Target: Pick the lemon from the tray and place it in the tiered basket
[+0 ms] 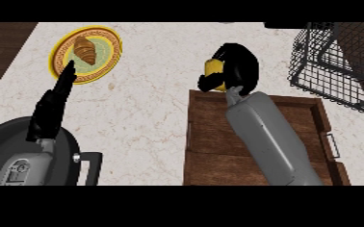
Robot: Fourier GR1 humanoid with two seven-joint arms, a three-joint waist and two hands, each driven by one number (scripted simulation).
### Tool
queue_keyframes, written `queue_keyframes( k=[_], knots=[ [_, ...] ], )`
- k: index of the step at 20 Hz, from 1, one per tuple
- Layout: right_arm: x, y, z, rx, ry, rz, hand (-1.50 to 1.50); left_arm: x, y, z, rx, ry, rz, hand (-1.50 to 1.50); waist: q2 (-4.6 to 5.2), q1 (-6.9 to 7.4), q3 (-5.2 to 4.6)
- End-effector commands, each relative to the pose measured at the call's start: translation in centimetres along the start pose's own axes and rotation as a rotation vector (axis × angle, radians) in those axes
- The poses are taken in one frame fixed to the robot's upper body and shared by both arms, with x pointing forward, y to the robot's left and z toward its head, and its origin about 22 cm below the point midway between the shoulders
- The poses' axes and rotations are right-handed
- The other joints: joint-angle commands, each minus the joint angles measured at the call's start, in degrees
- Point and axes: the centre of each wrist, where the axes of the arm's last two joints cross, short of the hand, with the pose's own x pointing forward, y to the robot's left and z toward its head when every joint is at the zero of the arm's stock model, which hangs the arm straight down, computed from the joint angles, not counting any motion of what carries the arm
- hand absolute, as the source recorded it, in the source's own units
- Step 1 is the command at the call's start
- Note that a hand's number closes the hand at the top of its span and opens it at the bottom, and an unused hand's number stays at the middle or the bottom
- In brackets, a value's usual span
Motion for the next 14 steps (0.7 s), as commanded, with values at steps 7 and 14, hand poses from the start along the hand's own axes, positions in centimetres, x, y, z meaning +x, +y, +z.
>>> queue_keyframes(
  k=[7,14],
  knots=[
    [4.7,-8.9,-1.0,-0.447,-0.073,-0.080,1.50,-0.1,1.8,0.5,0.017,0.017,-0.007,0.00,-0.64,-1.74,-0.02],
    [6.4,-16.7,-3.8,-0.479,-0.035,0.102,1.50,0.4,1.1,0.1,0.032,0.019,0.003,0.00,-0.42,-1.47,-0.01]
  ],
)
